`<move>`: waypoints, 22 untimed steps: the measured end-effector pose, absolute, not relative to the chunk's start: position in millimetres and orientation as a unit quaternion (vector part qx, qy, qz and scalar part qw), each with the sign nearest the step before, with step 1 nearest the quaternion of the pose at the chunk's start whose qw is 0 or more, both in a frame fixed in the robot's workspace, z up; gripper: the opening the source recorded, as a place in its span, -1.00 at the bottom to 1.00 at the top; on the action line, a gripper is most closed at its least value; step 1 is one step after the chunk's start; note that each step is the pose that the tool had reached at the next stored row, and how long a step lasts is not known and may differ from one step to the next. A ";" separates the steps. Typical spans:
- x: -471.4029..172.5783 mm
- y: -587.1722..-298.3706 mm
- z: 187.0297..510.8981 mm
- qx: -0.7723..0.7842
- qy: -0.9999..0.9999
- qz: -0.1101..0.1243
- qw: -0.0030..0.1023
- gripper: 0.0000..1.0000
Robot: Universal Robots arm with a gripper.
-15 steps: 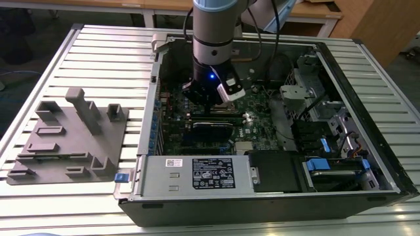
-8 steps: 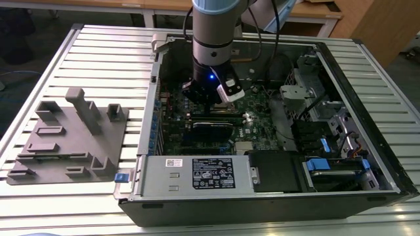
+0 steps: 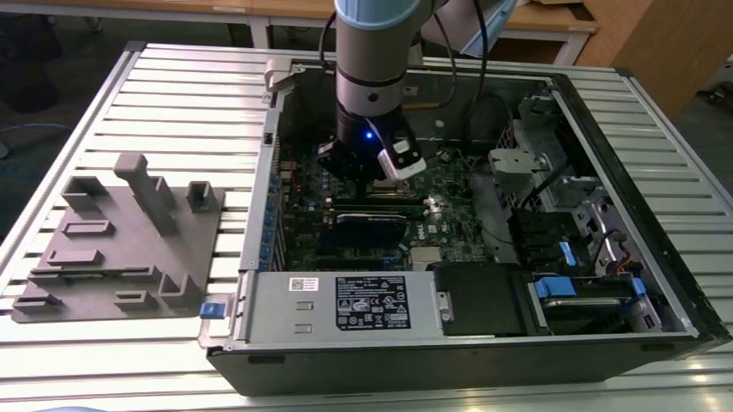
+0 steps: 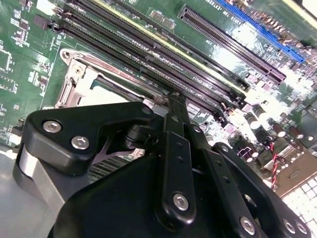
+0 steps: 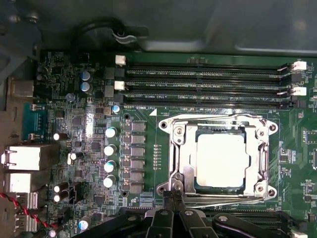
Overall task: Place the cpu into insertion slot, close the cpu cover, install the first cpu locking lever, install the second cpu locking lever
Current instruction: 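Install the second cpu locking lever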
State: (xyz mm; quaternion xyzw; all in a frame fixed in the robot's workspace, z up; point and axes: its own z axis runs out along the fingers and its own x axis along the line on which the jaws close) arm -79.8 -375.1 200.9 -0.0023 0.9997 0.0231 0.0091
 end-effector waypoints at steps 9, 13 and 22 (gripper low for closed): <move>-81.4 -375.2 198.2 -0.002 0.999 0.030 0.009 -0.79; -81.4 -375.2 198.3 -0.002 0.999 0.030 0.009 -0.79; -81.4 -375.4 207.4 -0.002 0.999 0.030 0.009 -0.79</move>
